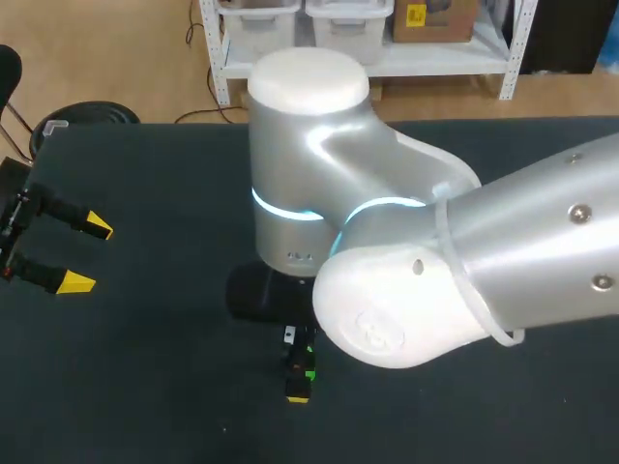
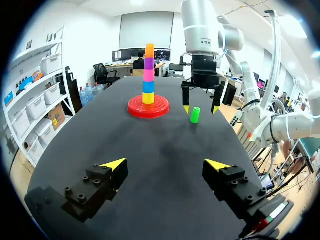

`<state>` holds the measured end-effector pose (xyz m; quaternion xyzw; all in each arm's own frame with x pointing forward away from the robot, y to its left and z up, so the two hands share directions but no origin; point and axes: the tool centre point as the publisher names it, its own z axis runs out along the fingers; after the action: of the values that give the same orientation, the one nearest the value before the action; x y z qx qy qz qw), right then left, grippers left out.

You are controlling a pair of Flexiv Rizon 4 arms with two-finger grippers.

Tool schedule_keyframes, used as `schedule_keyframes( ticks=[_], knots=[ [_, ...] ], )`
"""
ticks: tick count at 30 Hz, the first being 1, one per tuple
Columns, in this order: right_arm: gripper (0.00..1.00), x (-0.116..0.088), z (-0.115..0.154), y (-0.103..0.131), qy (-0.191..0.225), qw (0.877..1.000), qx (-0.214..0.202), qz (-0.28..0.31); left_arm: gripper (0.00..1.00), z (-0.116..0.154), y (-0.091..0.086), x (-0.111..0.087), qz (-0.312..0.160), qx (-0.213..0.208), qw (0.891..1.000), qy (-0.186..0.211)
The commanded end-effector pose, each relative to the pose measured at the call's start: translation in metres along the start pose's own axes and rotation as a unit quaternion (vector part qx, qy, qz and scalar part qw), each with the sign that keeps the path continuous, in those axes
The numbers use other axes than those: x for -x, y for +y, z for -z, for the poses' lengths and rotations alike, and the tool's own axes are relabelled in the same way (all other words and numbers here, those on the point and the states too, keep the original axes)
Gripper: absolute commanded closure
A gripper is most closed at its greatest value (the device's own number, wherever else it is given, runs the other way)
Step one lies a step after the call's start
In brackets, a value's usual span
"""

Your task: Pick up and stack the cylinders on the red base in this order: pink,purple,orange,green

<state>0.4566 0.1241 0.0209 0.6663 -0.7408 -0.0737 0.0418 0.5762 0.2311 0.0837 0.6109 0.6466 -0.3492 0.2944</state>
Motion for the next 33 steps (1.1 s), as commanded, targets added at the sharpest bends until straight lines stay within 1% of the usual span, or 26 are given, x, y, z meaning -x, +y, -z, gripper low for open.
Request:
schedule_keyframes(
  ticks=[1,13,18,33],
  knots=[
    [0.00,-0.009,-0.007,0.005,-0.006,1.000,-0.024,0.002,0.00,0.000,0.000,-0.001,-0.001,0.000,1.000,-0.001],
    [0.00,-0.011,-0.008,0.001,-0.006,0.999,-0.035,-0.002,0.00,0.000,0.000,-0.001,-0.001,0.000,1.000,-0.001],
    [0.00,-0.008,-0.006,-0.002,-0.012,0.999,-0.035,-0.002,0.00,0.000,0.000,-0.001,-0.001,0.000,1.000,-0.001],
    [0.00,-0.003,-0.006,-0.006,-0.013,0.999,-0.035,0.003,0.00,0.000,0.000,-0.001,-0.001,0.000,1.000,-0.001]
  ],
)
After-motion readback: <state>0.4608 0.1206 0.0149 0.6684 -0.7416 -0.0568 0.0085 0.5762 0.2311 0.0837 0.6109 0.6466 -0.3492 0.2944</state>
